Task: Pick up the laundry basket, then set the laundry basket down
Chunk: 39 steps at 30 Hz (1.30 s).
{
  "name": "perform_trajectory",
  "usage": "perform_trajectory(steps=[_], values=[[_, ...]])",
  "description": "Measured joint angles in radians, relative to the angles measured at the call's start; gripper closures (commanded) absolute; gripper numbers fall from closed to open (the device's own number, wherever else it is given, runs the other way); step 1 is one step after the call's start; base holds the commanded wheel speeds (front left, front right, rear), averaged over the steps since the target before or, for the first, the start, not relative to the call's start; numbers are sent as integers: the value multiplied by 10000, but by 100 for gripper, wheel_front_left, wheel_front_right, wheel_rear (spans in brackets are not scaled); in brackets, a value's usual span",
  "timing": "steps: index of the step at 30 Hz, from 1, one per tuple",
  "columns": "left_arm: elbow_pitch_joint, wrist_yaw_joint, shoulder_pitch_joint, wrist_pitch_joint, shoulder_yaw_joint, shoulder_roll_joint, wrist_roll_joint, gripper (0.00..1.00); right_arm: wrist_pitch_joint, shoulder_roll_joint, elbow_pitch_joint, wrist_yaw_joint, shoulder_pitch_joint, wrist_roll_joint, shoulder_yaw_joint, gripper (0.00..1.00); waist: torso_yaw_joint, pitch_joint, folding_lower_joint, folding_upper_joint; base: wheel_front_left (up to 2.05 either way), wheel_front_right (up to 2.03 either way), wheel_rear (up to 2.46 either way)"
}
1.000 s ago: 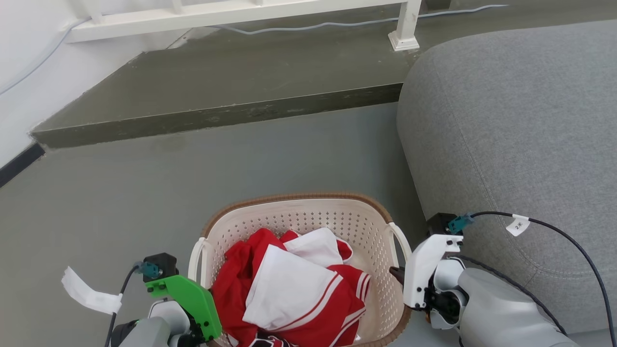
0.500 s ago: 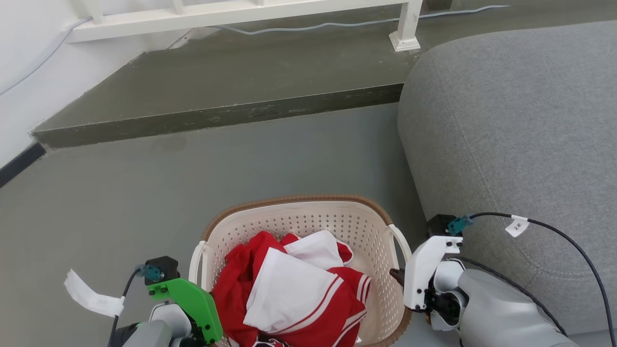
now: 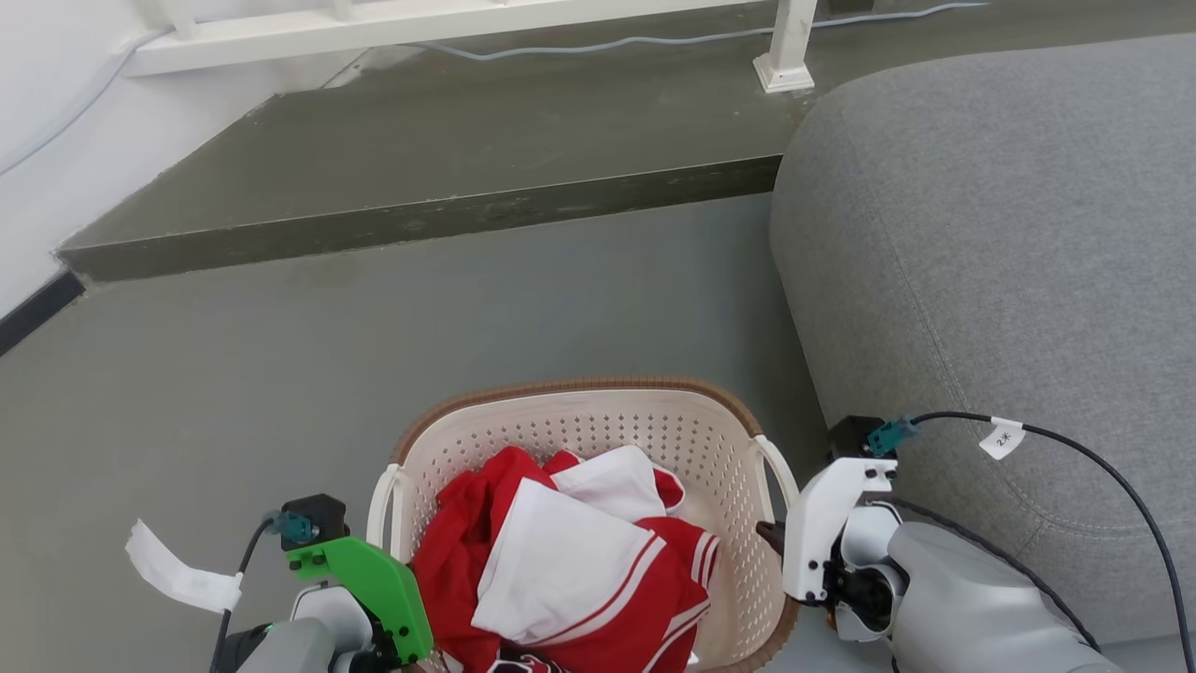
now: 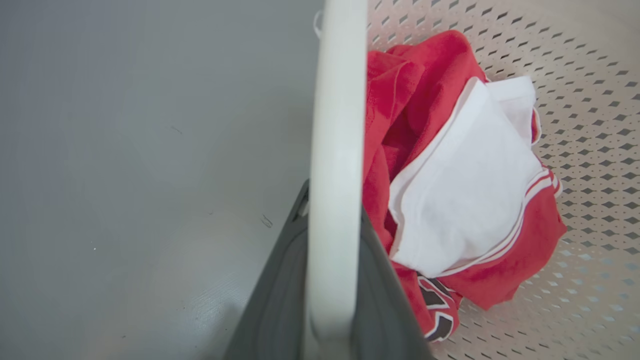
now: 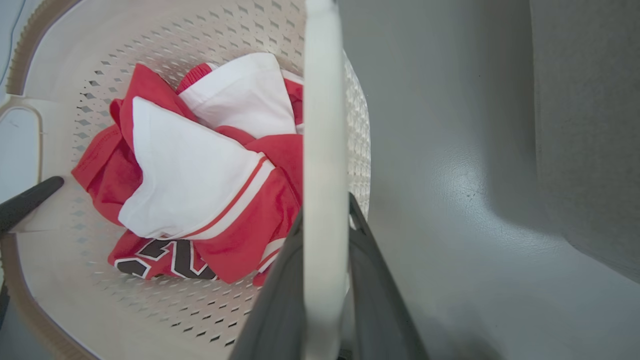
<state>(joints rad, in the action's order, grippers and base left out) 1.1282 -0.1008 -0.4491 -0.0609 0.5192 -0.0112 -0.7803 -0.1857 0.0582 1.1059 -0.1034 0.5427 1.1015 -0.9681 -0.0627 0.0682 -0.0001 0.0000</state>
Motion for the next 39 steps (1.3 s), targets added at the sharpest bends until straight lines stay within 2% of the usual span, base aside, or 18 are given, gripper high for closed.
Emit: perform_trajectory(steps=[19,39], values=[[-309,222,-421,270,67,-29,-86,100,303,36,-25,6,639,0,-58,100,-43,943,0,0,0,0,0],[-424,662,-1905,786,184,-86,311,100,1118,82,-61,12,2254,-178,-88,100,-90,2974,1,0,0,0,0]])
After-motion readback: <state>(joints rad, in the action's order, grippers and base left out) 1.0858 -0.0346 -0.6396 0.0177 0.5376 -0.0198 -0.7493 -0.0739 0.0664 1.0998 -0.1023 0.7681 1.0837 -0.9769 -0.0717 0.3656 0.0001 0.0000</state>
